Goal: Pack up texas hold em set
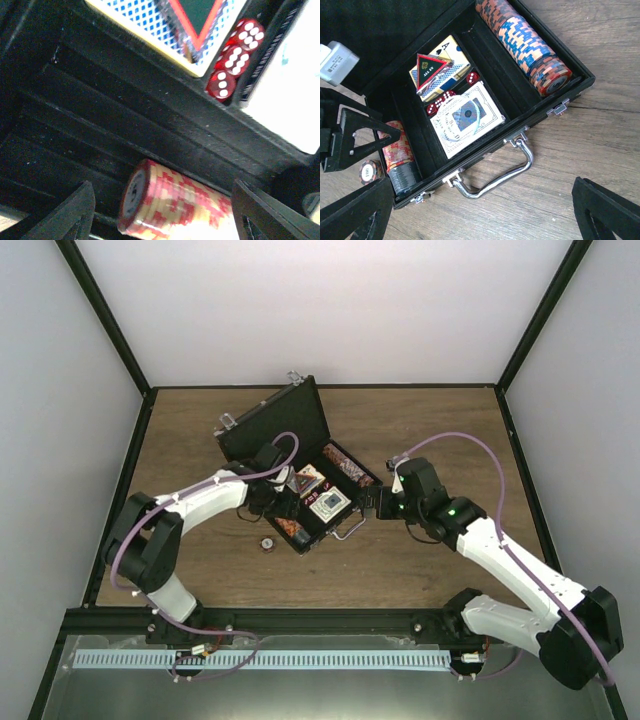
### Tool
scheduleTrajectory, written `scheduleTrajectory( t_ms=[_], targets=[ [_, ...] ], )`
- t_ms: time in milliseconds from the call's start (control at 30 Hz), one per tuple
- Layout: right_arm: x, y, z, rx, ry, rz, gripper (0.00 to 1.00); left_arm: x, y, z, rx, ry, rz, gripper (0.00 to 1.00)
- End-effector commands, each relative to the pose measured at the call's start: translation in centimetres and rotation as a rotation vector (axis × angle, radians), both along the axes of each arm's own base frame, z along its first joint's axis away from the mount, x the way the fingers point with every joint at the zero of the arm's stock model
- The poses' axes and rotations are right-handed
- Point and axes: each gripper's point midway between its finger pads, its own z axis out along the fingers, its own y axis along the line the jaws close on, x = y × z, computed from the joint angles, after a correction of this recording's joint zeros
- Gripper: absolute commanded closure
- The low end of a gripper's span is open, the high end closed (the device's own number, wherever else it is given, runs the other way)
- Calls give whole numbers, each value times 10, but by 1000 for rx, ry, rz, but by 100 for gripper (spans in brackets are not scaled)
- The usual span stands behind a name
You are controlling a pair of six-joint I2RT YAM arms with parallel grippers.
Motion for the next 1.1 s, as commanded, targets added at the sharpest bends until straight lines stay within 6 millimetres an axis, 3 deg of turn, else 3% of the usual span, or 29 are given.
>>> scheduleTrajectory(
  t_ms=[0,167,433,567,633,733,867,967,1067],
  targets=[
    [4,-3,25,24,-63,-14,0,-2,-13,20,-91,-37,-40,22],
    [0,-3,25,41,-61,-13,0,-12,-17,7,-118,11,-60,22],
    [-2,-6,22,45,-54,-24,0,-27,-23,-8,-161,86,-65,32],
    [-3,-8,21,47,-55,-36,0,-31,-29,-8,-161,87,-58,32],
    [-2,-9,22,45,-60,-41,0,-27,-22,-7,-113,61,-39,32],
    [0,-10,29,37,-81,-44,0,-12,-2,9,-9,-26,29,22],
    [4,-13,37,23,-109,-54,0,5,17,55,40,-165,117,5],
    [4,-13,42,24,-124,-52,0,0,31,83,58,-189,197,3],
    [3,-13,41,27,-120,-47,0,-18,52,87,116,-139,300,3]
  ],
)
